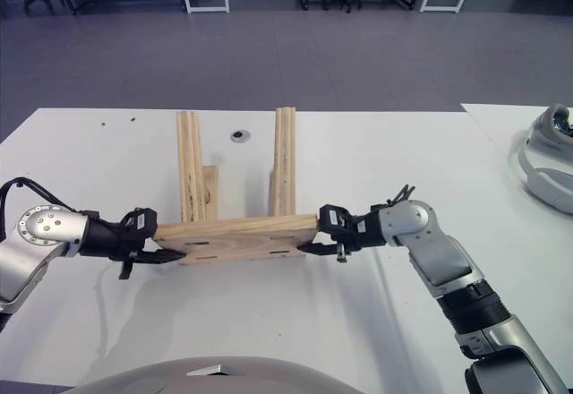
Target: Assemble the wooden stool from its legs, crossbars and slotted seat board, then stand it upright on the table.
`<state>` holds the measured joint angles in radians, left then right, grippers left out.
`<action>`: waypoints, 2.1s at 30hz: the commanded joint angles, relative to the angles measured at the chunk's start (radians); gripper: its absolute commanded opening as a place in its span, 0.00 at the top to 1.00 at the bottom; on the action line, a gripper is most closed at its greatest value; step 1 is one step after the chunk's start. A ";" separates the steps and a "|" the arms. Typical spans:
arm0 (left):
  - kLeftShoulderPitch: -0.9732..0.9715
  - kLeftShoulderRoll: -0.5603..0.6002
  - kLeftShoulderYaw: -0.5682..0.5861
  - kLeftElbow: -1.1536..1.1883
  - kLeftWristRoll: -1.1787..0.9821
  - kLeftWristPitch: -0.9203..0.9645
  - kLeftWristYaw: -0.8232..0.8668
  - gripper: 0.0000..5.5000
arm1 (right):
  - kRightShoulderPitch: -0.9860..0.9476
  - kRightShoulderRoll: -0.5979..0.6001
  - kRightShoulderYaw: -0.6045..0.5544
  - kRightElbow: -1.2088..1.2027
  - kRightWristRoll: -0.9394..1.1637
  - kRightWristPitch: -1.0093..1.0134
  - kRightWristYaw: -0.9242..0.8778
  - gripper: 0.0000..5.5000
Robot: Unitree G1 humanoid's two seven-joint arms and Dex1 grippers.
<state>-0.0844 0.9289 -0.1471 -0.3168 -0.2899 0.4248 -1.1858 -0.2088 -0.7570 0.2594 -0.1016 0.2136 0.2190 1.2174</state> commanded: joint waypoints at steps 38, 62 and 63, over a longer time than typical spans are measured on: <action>-0.302 0.204 0.259 0.498 -1.412 0.797 0.610 0.18 | -0.098 -0.480 -0.193 0.387 1.707 1.014 -0.556 0.21; -0.354 -0.356 0.280 0.961 -0.001 -0.521 0.895 0.11 | -0.126 0.414 -0.243 0.795 -0.124 -0.569 -1.271 0.21; -0.346 -0.363 0.279 0.953 0.016 -0.531 0.897 0.11 | -0.132 0.412 -0.258 0.812 -0.134 -0.573 -1.273 0.21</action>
<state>-0.4400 0.5855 0.1252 0.6557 -0.3032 -0.0875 -0.2939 -0.3357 -0.3405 0.0228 0.6750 0.1044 -0.3436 -0.0476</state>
